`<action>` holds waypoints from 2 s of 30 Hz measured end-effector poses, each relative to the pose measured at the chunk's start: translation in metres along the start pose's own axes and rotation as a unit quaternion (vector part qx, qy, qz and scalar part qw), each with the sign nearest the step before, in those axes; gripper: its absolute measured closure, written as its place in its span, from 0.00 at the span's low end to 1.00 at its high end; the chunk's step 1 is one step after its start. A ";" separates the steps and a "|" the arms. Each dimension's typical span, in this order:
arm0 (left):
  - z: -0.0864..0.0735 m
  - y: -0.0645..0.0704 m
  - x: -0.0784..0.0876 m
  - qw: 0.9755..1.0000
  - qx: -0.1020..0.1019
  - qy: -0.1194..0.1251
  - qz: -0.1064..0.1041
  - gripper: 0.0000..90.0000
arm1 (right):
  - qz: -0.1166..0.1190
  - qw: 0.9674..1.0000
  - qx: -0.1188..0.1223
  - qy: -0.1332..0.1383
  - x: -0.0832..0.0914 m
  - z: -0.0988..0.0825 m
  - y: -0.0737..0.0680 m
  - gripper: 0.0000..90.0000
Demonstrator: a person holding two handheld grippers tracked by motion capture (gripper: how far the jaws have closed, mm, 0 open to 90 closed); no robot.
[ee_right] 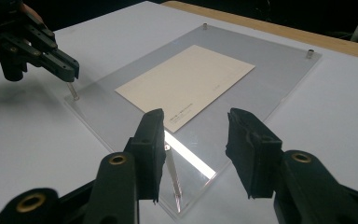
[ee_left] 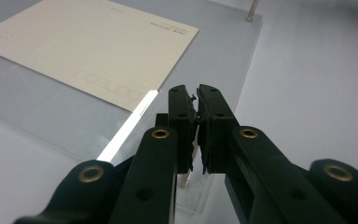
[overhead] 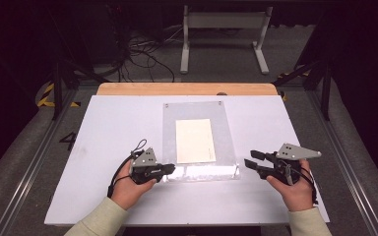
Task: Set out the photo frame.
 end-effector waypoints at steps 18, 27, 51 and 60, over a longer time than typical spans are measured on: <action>-0.005 0.007 -0.001 0.994 -0.101 -0.012 0.028 0.95 | -0.001 1.000 -0.001 0.006 0.005 0.002 0.000 0.63; -0.009 0.010 0.000 0.988 -0.149 0.007 0.045 0.94 | -0.003 1.000 0.003 0.006 0.006 0.003 0.000 0.63; -0.022 0.019 0.000 0.957 -0.260 -0.012 0.125 0.93 | 0.001 1.000 0.017 0.026 0.002 0.023 0.001 0.68; -0.027 0.024 -0.001 0.944 -0.290 -0.020 0.153 0.94 | 0.004 0.999 0.018 0.034 0.001 0.036 0.004 0.67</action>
Point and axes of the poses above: each handheld gripper's, and its own axes: x roughly backward along the jaws, z roughly out of its top, y roughly to its right, the point moved 10 cm from there along -x, roughly forward along the jaws, and after that the axes turned 3 degrees about x, right-handed, at the moved point
